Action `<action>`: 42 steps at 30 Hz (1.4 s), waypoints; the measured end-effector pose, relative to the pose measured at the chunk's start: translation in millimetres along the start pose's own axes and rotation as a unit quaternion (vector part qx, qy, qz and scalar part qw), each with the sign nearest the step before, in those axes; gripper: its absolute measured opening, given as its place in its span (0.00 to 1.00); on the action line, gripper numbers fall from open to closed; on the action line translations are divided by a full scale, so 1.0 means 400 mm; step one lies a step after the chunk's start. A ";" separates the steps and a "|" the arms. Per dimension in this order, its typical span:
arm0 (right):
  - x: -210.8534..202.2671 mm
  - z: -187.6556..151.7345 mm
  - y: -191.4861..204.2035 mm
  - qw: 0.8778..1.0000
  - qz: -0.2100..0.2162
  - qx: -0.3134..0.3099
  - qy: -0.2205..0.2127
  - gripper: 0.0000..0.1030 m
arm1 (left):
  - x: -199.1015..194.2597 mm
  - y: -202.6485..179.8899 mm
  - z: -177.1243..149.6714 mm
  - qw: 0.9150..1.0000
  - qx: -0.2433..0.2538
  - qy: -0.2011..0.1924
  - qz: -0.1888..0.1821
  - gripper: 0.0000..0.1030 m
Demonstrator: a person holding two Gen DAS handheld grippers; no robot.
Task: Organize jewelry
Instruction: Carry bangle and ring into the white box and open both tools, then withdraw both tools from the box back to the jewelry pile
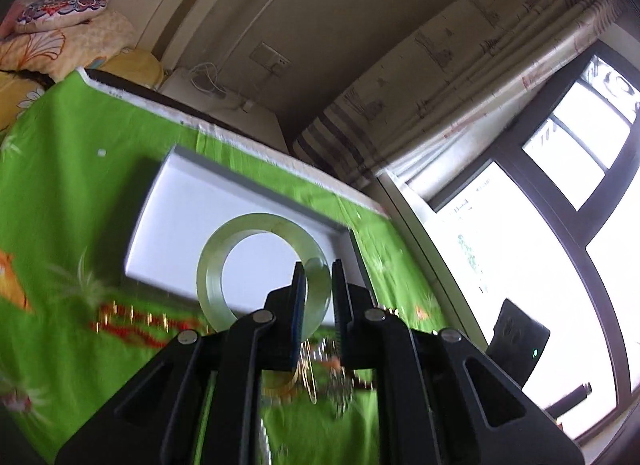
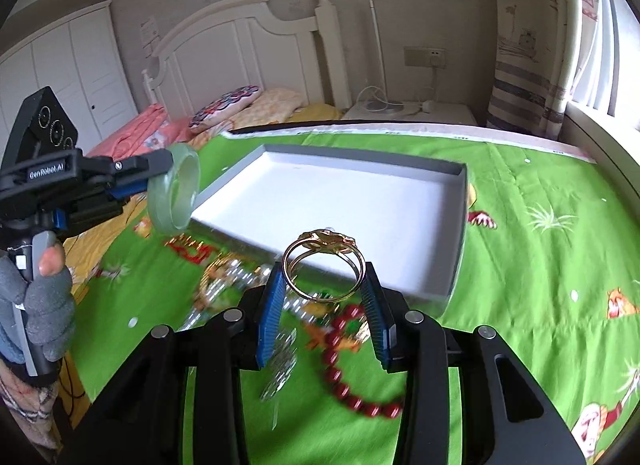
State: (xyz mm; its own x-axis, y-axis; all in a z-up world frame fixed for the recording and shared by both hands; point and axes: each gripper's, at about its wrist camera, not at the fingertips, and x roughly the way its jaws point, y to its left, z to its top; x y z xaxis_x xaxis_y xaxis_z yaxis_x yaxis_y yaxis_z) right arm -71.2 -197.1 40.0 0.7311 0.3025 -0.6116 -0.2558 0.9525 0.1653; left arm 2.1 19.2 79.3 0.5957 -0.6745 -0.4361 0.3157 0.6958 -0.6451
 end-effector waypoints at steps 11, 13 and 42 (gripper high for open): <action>0.170 0.045 -0.088 0.996 -0.042 0.054 0.066 0.45 | 0.139 0.079 0.061 0.994 -0.025 0.014 0.105 0.15; 0.171 0.040 -0.079 0.996 -0.037 0.044 0.061 0.55 | 0.151 0.086 0.048 0.994 -0.013 0.020 0.111 0.27; -0.013 -0.068 -0.068 0.999 -0.009 0.024 -0.021 0.78 | -0.106 0.062 -0.149 0.977 0.052 -0.078 0.193 0.97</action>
State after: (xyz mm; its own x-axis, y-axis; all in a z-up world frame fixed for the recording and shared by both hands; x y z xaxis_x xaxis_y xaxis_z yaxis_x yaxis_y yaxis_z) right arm -85.1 -225.4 17.8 0.7615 0.2858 -0.5817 -0.2129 0.9580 0.1919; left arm -59.4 50.5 44.5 0.7886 -0.3160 -0.5276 0.1137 0.9180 -0.3799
